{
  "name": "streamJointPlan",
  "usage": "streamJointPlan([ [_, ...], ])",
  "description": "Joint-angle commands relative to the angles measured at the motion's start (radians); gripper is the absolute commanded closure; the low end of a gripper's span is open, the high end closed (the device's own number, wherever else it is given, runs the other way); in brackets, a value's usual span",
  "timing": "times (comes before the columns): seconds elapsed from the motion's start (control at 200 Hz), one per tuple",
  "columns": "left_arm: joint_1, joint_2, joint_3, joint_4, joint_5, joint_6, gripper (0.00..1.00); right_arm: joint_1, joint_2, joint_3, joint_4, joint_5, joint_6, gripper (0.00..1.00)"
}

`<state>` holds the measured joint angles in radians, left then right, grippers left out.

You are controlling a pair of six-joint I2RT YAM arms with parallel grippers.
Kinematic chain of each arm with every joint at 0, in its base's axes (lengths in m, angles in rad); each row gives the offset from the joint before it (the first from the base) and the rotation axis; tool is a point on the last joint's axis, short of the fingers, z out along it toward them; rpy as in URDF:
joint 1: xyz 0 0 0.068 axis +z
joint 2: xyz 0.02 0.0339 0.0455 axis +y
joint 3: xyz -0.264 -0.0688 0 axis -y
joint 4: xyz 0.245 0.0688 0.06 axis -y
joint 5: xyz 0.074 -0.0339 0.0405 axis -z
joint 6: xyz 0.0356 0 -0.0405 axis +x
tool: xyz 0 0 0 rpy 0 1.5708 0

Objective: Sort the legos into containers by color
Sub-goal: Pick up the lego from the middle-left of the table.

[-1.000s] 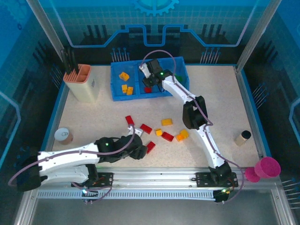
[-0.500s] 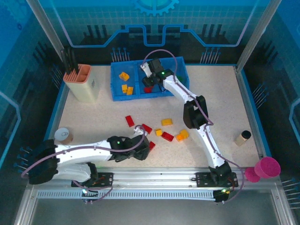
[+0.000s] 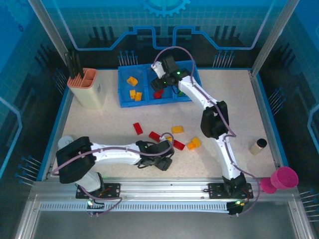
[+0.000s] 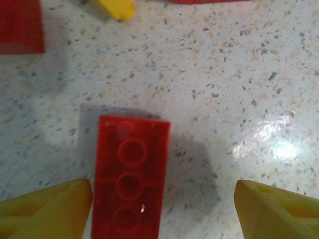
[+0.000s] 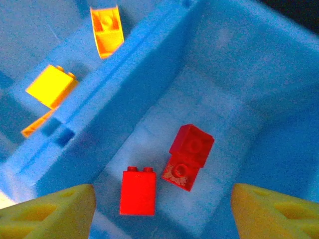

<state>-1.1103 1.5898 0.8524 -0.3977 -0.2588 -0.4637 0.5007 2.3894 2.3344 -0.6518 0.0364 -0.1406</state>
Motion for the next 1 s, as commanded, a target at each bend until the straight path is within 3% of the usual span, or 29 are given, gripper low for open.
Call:
streamJointPlan([
  [0.0,-0.003,0.062,0.057,-0.065,0.021,0.036,0.26,-0.015,-0.137,-0.051,-0.006,-0.025,-0.014,0.26],
  [0.205,-0.003,0.115,0.076,-0.092,0.030,0.017,0.41,-0.016,-0.262,-0.147,0.002,-0.015,-0.005,0.24],
  [0.5,0.002,0.120,0.086,-0.133,0.018,-0.018,0.75,-0.018,-0.465,-0.346,0.007,0.076,0.008,0.22],
  [0.63,0.031,0.046,0.079,-0.054,-0.041,0.054,0.78,-0.045,-0.612,-0.529,0.019,0.144,0.043,0.17],
  [0.761,0.120,-0.011,0.163,-0.024,-0.103,0.194,0.80,-0.095,-0.764,-0.742,0.019,0.163,0.110,0.14],
  [0.996,0.306,0.004,0.409,-0.045,-0.069,0.385,0.82,-0.134,-1.017,-1.064,0.008,0.111,0.223,0.12],
])
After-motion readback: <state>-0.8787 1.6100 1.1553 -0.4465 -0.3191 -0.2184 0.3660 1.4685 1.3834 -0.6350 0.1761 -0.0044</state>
